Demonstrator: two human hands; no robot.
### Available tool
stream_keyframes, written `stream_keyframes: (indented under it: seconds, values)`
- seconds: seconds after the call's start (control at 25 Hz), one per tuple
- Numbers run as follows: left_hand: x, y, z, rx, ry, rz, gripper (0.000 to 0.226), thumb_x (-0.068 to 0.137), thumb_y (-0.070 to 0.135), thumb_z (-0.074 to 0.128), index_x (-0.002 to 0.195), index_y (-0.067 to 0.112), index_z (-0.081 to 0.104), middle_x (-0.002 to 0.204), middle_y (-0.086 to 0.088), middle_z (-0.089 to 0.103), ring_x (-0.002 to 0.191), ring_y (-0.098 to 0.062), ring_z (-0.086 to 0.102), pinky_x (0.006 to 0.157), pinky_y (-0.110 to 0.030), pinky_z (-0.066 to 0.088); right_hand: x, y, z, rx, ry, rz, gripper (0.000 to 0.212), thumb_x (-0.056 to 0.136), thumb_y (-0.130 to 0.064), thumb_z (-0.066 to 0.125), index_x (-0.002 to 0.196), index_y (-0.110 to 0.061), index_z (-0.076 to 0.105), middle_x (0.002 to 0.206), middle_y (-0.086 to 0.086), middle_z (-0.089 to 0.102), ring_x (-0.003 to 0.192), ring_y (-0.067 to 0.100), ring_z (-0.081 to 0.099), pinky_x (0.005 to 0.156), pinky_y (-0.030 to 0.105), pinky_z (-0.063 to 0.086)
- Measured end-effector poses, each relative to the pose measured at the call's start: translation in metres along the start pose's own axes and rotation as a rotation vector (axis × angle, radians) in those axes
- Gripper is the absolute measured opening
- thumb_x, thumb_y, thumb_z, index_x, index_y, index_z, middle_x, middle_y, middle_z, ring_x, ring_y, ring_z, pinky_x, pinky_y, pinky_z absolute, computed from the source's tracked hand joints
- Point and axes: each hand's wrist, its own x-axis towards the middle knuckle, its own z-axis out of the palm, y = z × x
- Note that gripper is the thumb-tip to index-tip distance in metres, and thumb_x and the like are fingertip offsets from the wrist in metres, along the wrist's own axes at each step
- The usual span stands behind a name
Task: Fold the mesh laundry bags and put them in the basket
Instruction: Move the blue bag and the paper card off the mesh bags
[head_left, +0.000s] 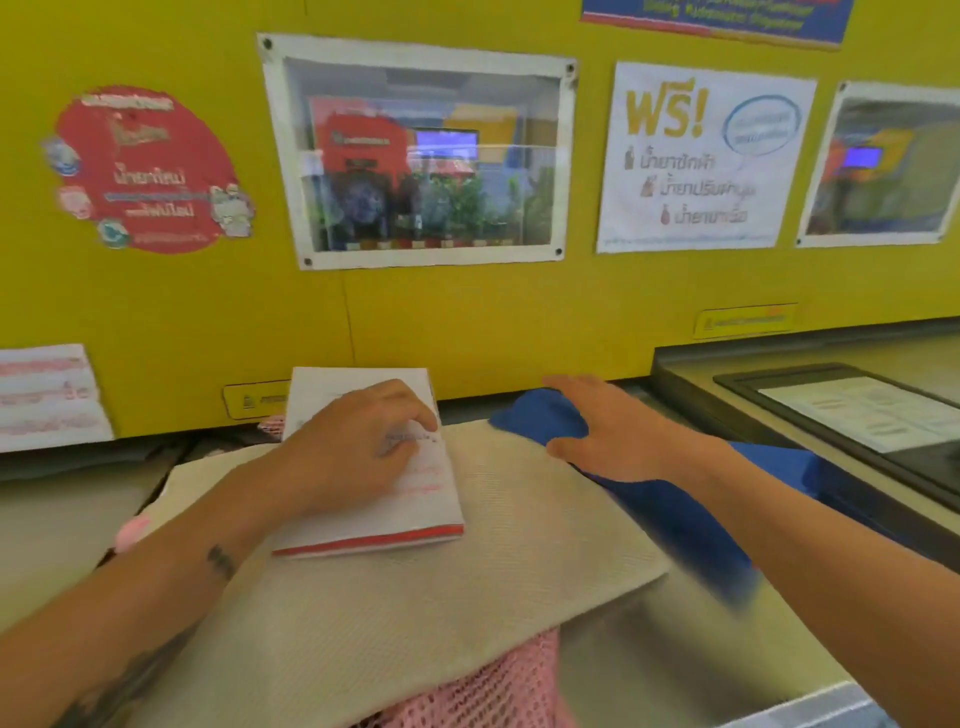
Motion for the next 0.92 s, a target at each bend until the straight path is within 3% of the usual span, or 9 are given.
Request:
stream_keyframes:
  seconds: [0.12,0.24,0.32,0.44,0.52,0.64,0.72,0.8,0.92]
  values:
    - [-0.016,-0.020,-0.013,0.089,0.081,-0.013,0.026,0.094,0.014,0.052,0.113,0.028,0.063,0.120,0.013,0.054,0.112,-0.010,0.050,0.098,-0.033,0.043,0.007,-0.055,0.014,0.026,0.005,-0.271,0.075,0.091,-0.024,0.062,0.152,-0.036,0.021,0.159,-0.004,0.027,0.145,0.020,0.026,0.115,0.039,0.028]
    - [-0.036,-0.053,-0.031,0.233,0.085,-0.110,0.039,0.092,0.009,0.054,0.124,0.031,0.058,0.137,0.011,0.045,0.127,-0.015,0.041,0.105,-0.038,0.039,0.023,-0.077,0.035,-0.201,0.016,-0.367,0.086,0.087,-0.011,0.061,0.153,-0.040,0.013,0.160,-0.002,0.020,0.142,0.026,0.027,0.111,0.043,0.036]
    - [-0.048,-0.069,-0.037,0.303,0.026,-0.202,0.049,0.091,0.018,0.061,0.136,0.034,0.050,0.152,0.007,0.034,0.139,-0.019,0.030,0.112,-0.037,0.032,0.035,-0.076,0.049,-0.344,0.038,-0.380,0.089,0.086,-0.014,0.062,0.153,-0.041,0.010,0.160,0.001,0.018,0.138,0.030,0.031,0.104,0.043,0.043]
    - [-0.050,-0.068,-0.034,0.233,-0.038,-0.243,0.055,0.091,0.030,0.063,0.143,0.035,0.043,0.157,0.008,0.026,0.144,-0.017,0.023,0.113,-0.034,0.025,0.044,-0.074,0.062,-0.303,0.061,-0.422,0.078,0.087,-0.036,0.064,0.150,-0.041,0.019,0.156,0.001,0.024,0.135,0.028,0.035,0.103,0.044,0.044]
    - [-0.041,-0.064,-0.036,0.068,0.070,-0.233,0.051,0.090,0.025,0.066,0.138,0.029,0.052,0.153,0.003,0.035,0.140,-0.017,0.031,0.110,-0.032,0.029,0.043,-0.071,0.059,-0.153,0.074,-0.442,0.070,0.086,-0.040,0.065,0.148,-0.036,0.033,0.151,0.002,0.034,0.133,0.022,0.038,0.105,0.042,0.042]
    - [-0.018,-0.047,-0.046,-0.202,0.245,-0.170,0.041,0.084,0.006,0.072,0.121,0.020,0.066,0.133,-0.006,0.057,0.124,-0.019,0.051,0.105,-0.041,0.044,0.032,-0.057,0.035,0.320,0.208,-0.453,0.050,0.084,-0.029,0.070,0.131,-0.020,0.058,0.135,0.007,0.054,0.122,0.017,0.049,0.099,0.033,0.048]
    - [0.000,-0.023,-0.046,-0.443,0.256,-0.145,0.040,0.080,-0.004,0.072,0.109,0.023,0.070,0.114,-0.004,0.067,0.107,-0.015,0.063,0.092,-0.037,0.052,0.016,-0.044,0.006,0.617,0.293,-0.393,0.032,0.087,-0.018,0.062,0.117,-0.026,0.067,0.127,0.003,0.063,0.118,0.019,0.057,0.094,0.031,0.050]
    - [0.025,0.006,-0.038,-0.624,0.238,-0.136,0.031,0.084,-0.001,0.069,0.100,0.025,0.072,0.098,0.002,0.072,0.091,-0.004,0.068,0.081,-0.027,0.054,-0.004,-0.030,-0.026,0.871,0.260,-0.320,0.049,0.090,0.003,0.046,0.101,-0.033,0.077,0.112,-0.004,0.073,0.110,0.016,0.065,0.093,0.035,0.050]
    - [0.072,0.040,-0.012,-0.603,0.253,-0.121,0.017,0.088,0.022,0.067,0.094,0.036,0.075,0.099,0.008,0.075,0.098,-0.014,0.069,0.087,-0.043,0.056,-0.041,0.003,-0.064,0.893,0.198,-0.331,0.059,0.077,0.008,0.044,0.114,-0.030,0.071,0.121,-0.002,0.071,0.117,0.011,0.063,0.099,0.034,0.050]
